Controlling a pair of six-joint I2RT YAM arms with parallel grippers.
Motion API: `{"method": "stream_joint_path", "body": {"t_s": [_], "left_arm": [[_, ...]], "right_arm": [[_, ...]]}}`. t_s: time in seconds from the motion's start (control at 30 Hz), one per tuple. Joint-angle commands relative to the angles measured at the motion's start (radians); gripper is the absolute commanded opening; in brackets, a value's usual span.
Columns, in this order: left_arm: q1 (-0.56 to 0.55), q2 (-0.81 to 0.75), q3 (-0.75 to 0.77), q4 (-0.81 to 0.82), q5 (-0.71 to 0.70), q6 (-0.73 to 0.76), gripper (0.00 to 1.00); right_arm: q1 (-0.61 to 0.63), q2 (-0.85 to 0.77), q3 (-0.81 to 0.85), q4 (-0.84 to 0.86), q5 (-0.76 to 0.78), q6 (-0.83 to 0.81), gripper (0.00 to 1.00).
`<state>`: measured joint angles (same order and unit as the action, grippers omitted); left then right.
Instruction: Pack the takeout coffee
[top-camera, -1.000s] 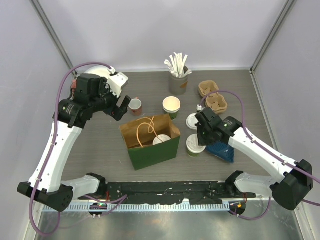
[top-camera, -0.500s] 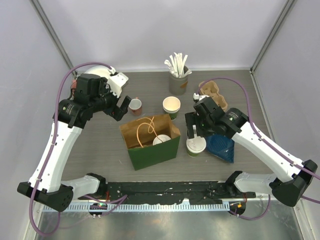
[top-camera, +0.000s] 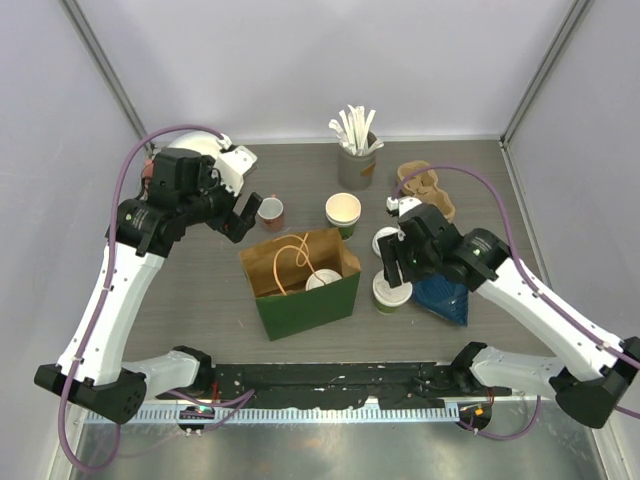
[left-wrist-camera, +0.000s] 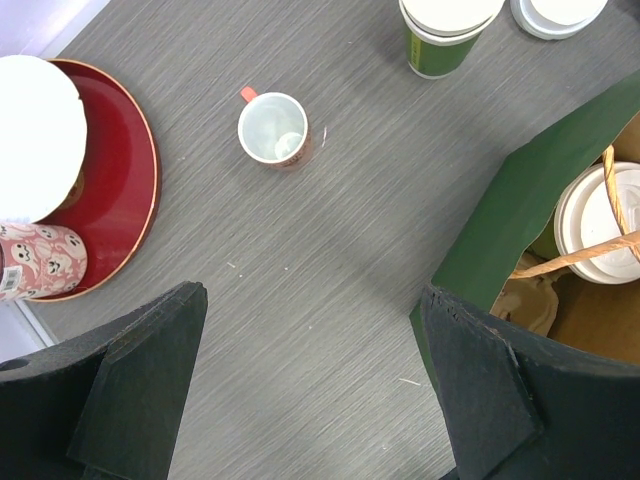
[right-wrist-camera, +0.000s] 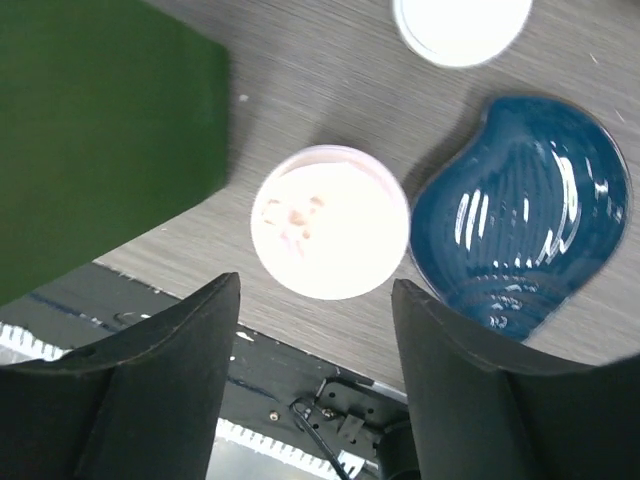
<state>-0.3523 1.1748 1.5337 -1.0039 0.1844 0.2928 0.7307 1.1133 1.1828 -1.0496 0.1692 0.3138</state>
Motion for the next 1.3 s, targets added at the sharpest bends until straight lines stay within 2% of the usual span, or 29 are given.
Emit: {"method": "stream_joint_path", "body": {"t_s": [0.0,0.07,0.23,0.6,0.77,0.83,0.9,1.03,1.17,1.27], "left_arm": [[-0.004,-0.021,-0.003,0.013,0.018,0.006,0.92],[-0.004,-0.023,-0.003,0.013,0.017,0.005,0.92],[-0.004,-0.023,-0.001,0.008,0.017,0.005,0.92],[-0.004,-0.012,0.002,0.007,0.02,0.006,0.92],[-0.002,-0.012,0.011,0.005,-0.014,0.009,0.92],[0.009,-0.01,0.02,0.004,-0.03,0.016,0.92],[0.019,-0.01,0.023,-0.018,0.006,0.037,0.92],[0.018,-0.007,0.02,-0.105,0.272,0.095,0.89],[0.018,-0.012,0.019,-0.173,0.378,0.147,0.87],[0.018,-0.02,0.02,-0.216,0.386,0.175,0.87]], "right_arm": [[0.062,-0.075,-0.029,0.117,-0.12,-0.155,0.63],[0.099,-0.05,-0.046,0.111,-0.091,-0.174,0.6],[0.194,-0.02,-0.087,0.132,-0.008,-0.221,0.61],[0.196,0.025,-0.134,0.184,0.001,-0.303,0.44],[0.196,0.0,-0.126,0.181,-0.019,-0.282,0.46],[0.188,-0.042,-0.109,0.194,-0.034,-0.262,0.52],[0.184,-0.085,-0.101,0.215,-0.074,-0.275,0.55],[0.173,-0.174,-0.123,0.253,-0.134,-0.39,0.59],[0.161,-0.191,-0.13,0.203,-0.241,-0.513,0.6],[0.147,-0.185,-0.14,0.146,-0.28,-0.62,0.63]]}}
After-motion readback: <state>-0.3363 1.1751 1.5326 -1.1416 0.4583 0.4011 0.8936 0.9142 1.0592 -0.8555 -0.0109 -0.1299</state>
